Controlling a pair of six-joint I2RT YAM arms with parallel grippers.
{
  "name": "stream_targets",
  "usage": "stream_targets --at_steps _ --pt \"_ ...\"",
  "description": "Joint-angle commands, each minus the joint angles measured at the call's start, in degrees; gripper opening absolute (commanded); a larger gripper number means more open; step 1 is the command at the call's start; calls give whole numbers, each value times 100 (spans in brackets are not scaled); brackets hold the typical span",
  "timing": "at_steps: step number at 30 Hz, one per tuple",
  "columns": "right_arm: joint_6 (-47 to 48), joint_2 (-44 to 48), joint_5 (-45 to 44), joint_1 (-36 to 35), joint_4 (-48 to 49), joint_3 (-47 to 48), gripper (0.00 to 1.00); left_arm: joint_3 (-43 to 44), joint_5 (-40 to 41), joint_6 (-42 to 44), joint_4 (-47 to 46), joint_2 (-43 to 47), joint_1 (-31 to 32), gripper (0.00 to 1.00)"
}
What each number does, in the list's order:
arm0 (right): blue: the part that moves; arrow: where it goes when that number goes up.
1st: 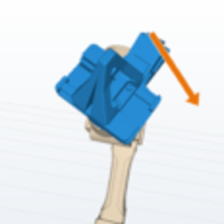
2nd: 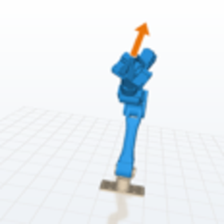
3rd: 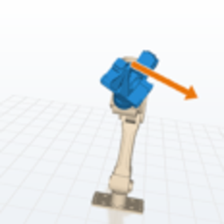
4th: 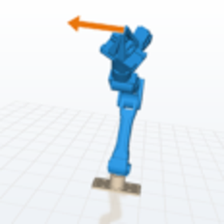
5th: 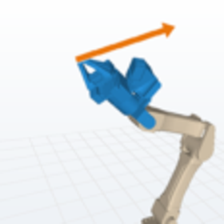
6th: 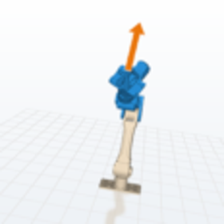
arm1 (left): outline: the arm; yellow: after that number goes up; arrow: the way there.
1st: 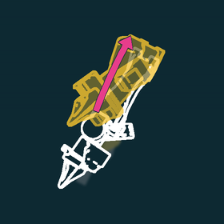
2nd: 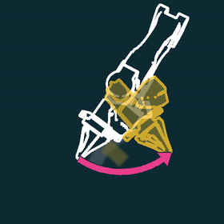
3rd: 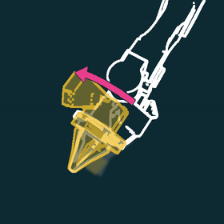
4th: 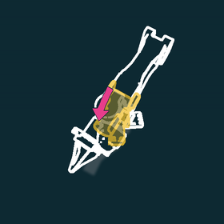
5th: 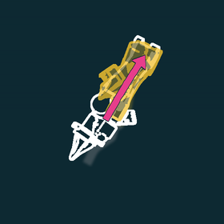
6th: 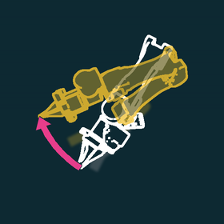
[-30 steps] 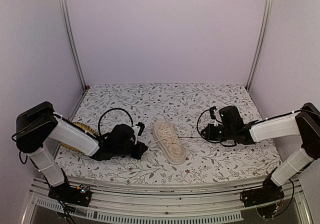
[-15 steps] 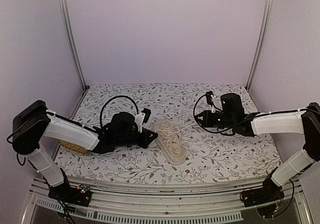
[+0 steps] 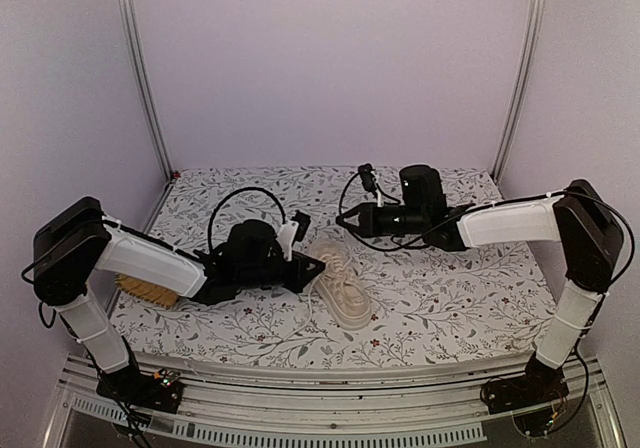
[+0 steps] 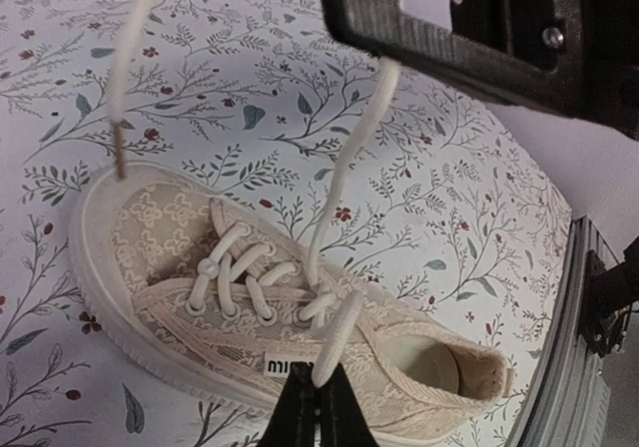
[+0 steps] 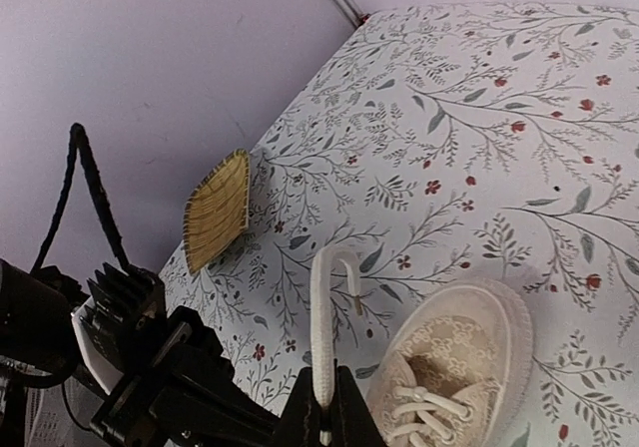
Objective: Tie the shoes
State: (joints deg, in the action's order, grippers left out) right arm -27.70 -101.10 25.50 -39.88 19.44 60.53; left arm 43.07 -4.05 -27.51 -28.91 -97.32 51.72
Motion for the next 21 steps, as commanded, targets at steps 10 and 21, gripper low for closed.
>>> stream_targets --at_steps 10,21 --pt "251 -303 227 -549 -287 645 61 -307 9 -78 -381 154 -35 0" --pt "1570 200 1038 -134 -510 -251 58 -238 -46 -68 -458 81 -28 0"
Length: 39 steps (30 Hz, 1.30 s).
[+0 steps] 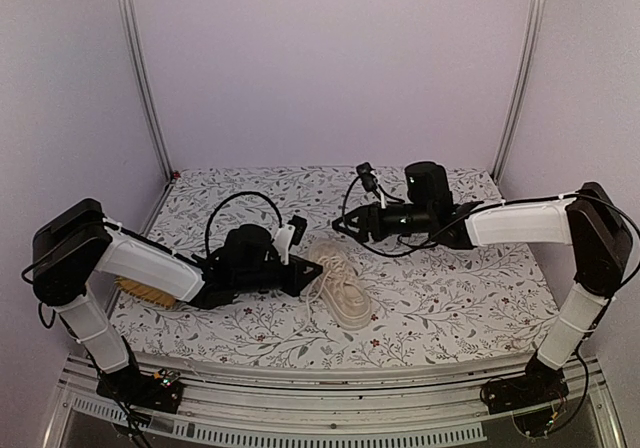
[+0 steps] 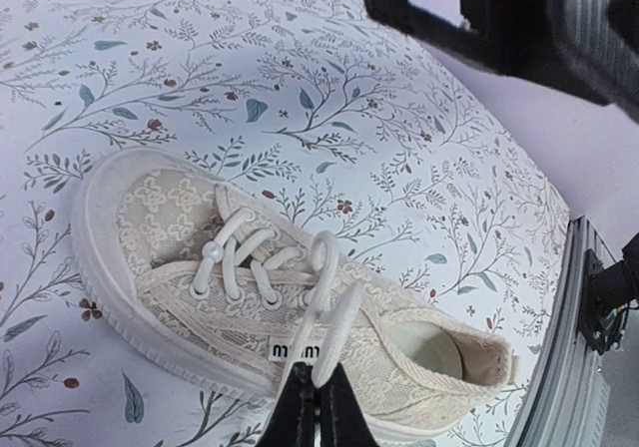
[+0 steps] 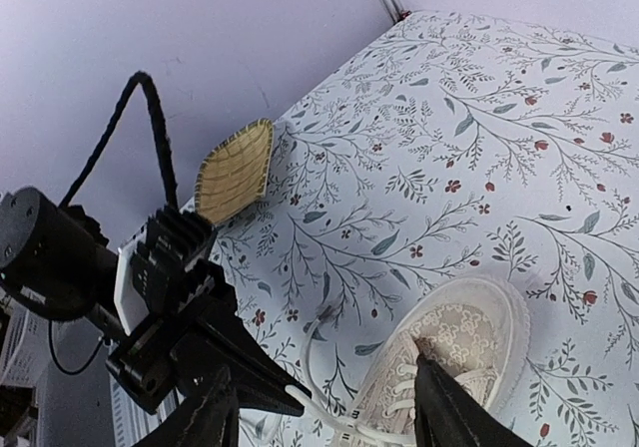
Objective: Tie the shoes
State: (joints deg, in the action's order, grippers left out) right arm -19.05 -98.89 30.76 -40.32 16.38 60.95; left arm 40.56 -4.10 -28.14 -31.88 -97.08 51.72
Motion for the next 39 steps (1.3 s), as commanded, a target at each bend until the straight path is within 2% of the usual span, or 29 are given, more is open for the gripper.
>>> stream_targets --at_steps 1,9,22,28,31,35,36,39 --pt "787 -57 555 -83 -224 -322 57 14 -45 -7 -158 58 -26 0" --pt "1280 -449 699 -85 -337 -200 47 -4 -54 -23 -143 58 -17 0" --pt "1489 -1003 1461 -85 -329 166 43 127 -99 -7 -91 -49 -11 0" --pt "1503 -1168 1547 -84 -329 339 35 180 -116 16 -54 -83 -9 0" --pt "1492 -1218 1595 -83 -312 380 26 188 -111 26 -47 -85 -6 0" --pt "1498 -1153 1571 -83 -300 355 5 187 -107 20 0 -72 -11 0" --pt "1500 -1120 1530 -82 -294 330 3 156 -87 17 24 -51 -20 5" --pt "1534 -995 1442 -84 -300 203 2 -65 11 -52 -8 84 -110 29"
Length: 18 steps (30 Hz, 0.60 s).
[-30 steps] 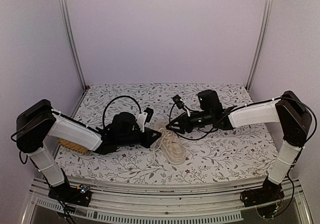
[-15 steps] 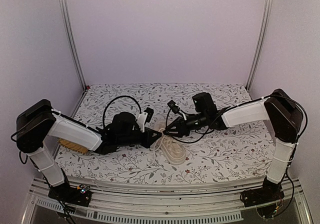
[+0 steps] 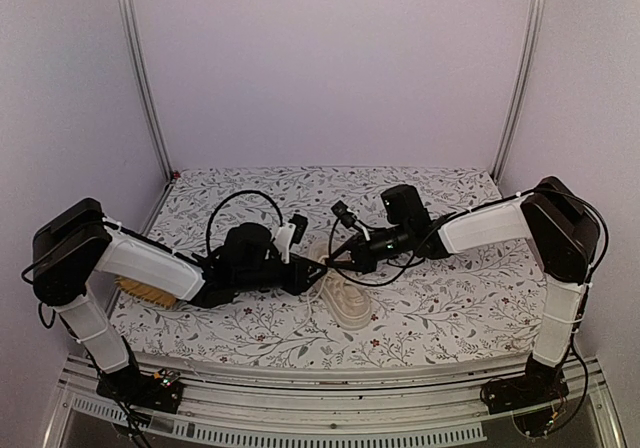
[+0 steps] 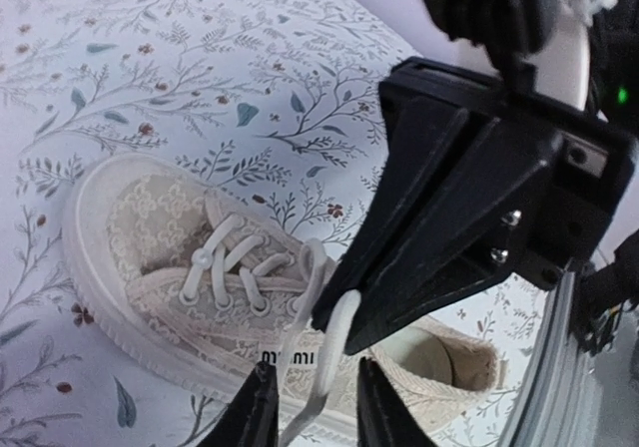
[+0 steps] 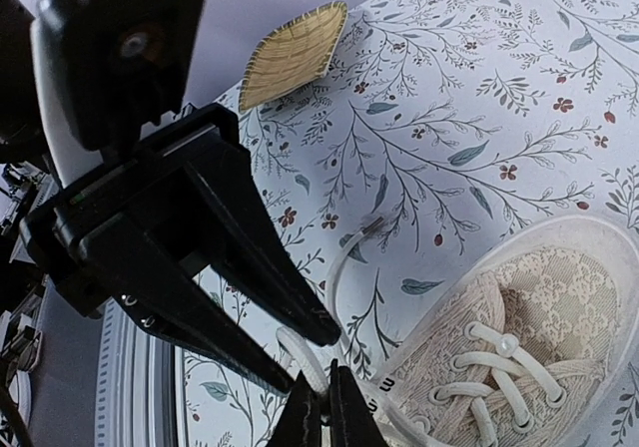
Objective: Tie the shoes
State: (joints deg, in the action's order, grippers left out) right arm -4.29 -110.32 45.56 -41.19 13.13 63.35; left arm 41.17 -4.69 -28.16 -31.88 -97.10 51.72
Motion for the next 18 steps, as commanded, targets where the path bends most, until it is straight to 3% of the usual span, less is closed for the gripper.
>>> stream_targets --at_steps 1,5,9,18 --pt "76 184 -38 6 24 -74 2 -257 86 -63 -42 140 -153 33" --pt "91 279 -55 5 23 -175 2 -625 110 -133 -182 329 -363 50" --pt "87 306 -69 5 32 -231 2 -829 121 -206 -333 364 -523 55" --pt "43 294 -74 6 37 -201 2 -397 -63 -104 -115 -288 -552 51"
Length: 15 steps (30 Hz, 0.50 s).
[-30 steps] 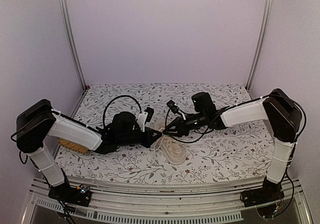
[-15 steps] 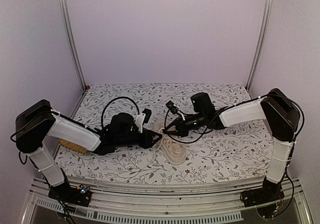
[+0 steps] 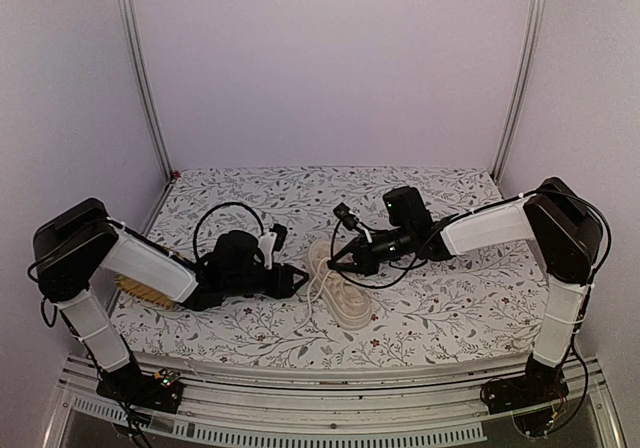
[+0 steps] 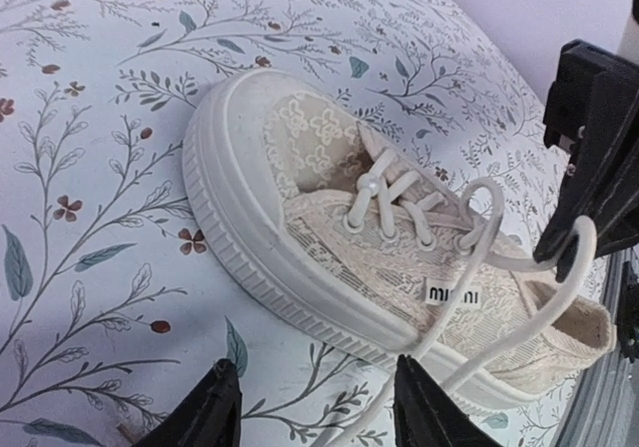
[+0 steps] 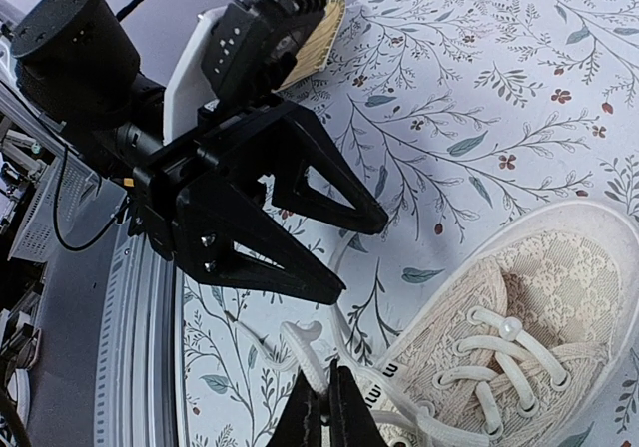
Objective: Tie the shoes
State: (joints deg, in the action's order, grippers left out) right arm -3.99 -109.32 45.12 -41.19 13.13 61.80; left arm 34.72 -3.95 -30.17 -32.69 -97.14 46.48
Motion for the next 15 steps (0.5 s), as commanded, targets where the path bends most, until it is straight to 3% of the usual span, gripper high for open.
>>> stream_targets --at_steps 1,7,15 --pt "12 197 -34 1 45 -47 2 337 -166 158 9 -360 8 50" --pt "-18 207 -27 4 56 -11 2 558 -384 344 160 -675 206 47" --pt "-54 184 -1 4 76 30 2 323 -746 311 -229 -818 299 51"
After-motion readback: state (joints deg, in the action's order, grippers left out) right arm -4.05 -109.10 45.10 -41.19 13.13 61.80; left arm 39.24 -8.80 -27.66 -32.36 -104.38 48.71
